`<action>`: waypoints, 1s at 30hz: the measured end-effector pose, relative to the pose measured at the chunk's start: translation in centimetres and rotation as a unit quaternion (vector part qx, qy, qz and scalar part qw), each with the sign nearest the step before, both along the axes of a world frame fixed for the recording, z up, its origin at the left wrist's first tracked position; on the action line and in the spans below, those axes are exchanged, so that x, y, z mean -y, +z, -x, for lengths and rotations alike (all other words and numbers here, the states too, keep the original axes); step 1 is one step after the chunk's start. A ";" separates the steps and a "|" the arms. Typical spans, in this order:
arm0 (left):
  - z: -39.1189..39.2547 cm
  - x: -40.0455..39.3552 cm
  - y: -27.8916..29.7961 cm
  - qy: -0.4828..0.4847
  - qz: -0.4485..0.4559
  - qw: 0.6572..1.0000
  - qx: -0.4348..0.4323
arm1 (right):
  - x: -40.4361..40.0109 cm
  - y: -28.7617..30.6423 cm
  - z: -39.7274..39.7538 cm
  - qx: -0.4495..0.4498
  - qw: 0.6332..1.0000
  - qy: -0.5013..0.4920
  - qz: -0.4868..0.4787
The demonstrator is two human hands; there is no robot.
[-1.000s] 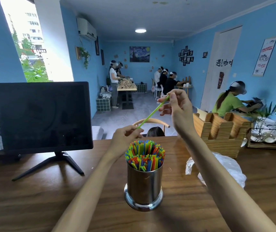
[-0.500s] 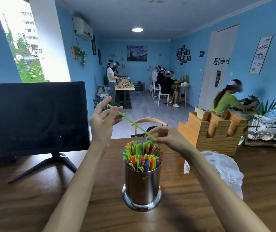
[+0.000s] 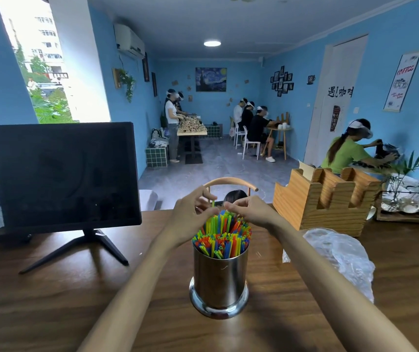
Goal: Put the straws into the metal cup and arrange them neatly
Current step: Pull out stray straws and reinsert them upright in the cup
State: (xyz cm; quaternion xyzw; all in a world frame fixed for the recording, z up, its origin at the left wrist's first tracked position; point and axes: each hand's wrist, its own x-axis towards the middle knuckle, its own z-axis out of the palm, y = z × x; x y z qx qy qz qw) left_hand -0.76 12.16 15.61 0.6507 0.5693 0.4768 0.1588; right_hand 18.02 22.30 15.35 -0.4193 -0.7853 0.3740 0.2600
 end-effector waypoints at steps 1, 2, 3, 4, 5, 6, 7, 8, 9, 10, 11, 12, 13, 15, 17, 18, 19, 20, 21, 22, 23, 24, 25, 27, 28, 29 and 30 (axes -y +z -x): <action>0.1 0.0 -0.3 -0.004 0.012 1.000 -0.020 | -0.1 0.0 0.1 0.003 1.000 0.006 -0.002; 0.3 0.0 -0.5 -0.008 0.018 0.999 -0.044 | -0.2 0.0 0.1 0.006 1.000 0.011 -0.004; 0.4 0.0 -0.6 -0.011 0.023 0.998 -0.066 | -0.3 0.1 0.1 0.008 1.000 0.012 -0.003; 0.5 0.0 -0.8 -0.016 0.029 0.996 -0.079 | -0.4 0.2 0.0 0.010 1.000 0.012 -0.004; 0.7 0.0 -0.8 -0.021 0.036 0.995 -0.086 | -0.5 0.3 0.0 0.012 1.000 0.010 -0.006; 0.8 0.0 -0.8 -0.026 0.042 0.995 -0.091 | -0.6 0.3 0.1 0.012 1.000 0.009 -0.010; 0.9 0.0 -0.8 -0.031 0.047 0.994 -0.094 | -0.7 0.5 0.1 0.014 1.000 0.008 -0.013; 0.9 0.0 -0.8 -0.034 0.052 0.993 -0.097 | -0.6 0.7 0.2 0.015 1.000 0.008 -0.015; 0.9 0.0 -0.7 -0.038 0.057 0.993 -0.099 | -0.6 0.8 0.2 0.019 1.000 0.006 -0.020; 0.9 0.0 -0.6 -0.040 0.061 0.992 -0.100 | -0.7 1.0 0.3 0.021 0.999 0.004 -0.027; 1.0 0.0 -0.5 -0.044 0.065 0.992 -0.100 | -0.7 1.3 0.2 0.023 0.999 0.003 -0.038; 1.0 0.0 -0.4 -0.048 0.068 0.992 -0.098 | -0.7 1.6 0.2 0.026 0.999 0.005 -0.047; 1.0 0.0 -0.3 -0.054 0.071 0.991 -0.097 | -0.5 2.1 0.1 0.034 0.998 0.011 -0.059; 1.0 0.0 -0.2 -0.060 0.075 0.991 -0.096 | -0.5 3.0 -0.2 0.062 0.994 0.020 -0.087; 1.0 0.0 -0.1 -0.060 0.072 0.991 -0.092 | -0.1 4.0 -0.3 0.083 0.988 0.029 -0.126; 0.9 0.0 -0.1 -0.059 0.070 0.992 -0.090 | 0.1 4.4 -0.2 0.088 0.985 0.029 -0.148; 0.9 0.1 -0.1 -0.058 0.068 0.992 -0.090 | 0.1 4.6 -0.2 0.092 0.981 0.025 -0.169; 0.8 0.1 -0.1 -0.056 0.066 0.992 -0.089 | 0.2 4.9 -0.2 0.095 0.977 0.025 -0.191; 0.8 0.1 -0.1 -0.054 0.065 0.993 -0.088 | 0.4 5.2 -0.2 0.094 0.973 0.028 -0.210; 0.8 0.1 -0.2 -0.051 0.064 0.993 -0.086 | 0.6 5.5 -0.1 0.090 0.969 0.033 -0.228; 0.8 0.0 -0.2 -0.048 0.064 0.993 -0.084 | 0.8 5.7 -0.1 0.083 0.966 0.037 -0.241; 0.8 0.0 -0.3 -0.046 0.063 0.994 -0.082 | 1.0 6.0 -0.1 0.079 0.964 0.036 -0.252; 0.8 0.0 -0.3 -0.045 0.062 0.994 -0.082 | 1.1 6.2 -0.1 0.074 0.962 0.034 -0.261; 0.7 -0.1 -0.2 -0.043 0.049 0.995 -0.073 | 1.2 6.9 -0.1 0.060 0.961 0.021 -0.269; 0.6 -0.1 -0.2 -0.041 0.038 0.997 -0.055 | 1.2 7.3 -0.1 0.050 0.961 0.013 -0.272; 0.5 0.0 0.0 -0.034 0.024 0.999 -0.028 | 1.2 7.8 -0.2 0.035 0.959 0.003 -0.280; 0.4 0.0 0.1 -0.023 0.008 1.000 0.005 | 1.3 8.4 -0.4 0.015 0.956 -0.005 -0.291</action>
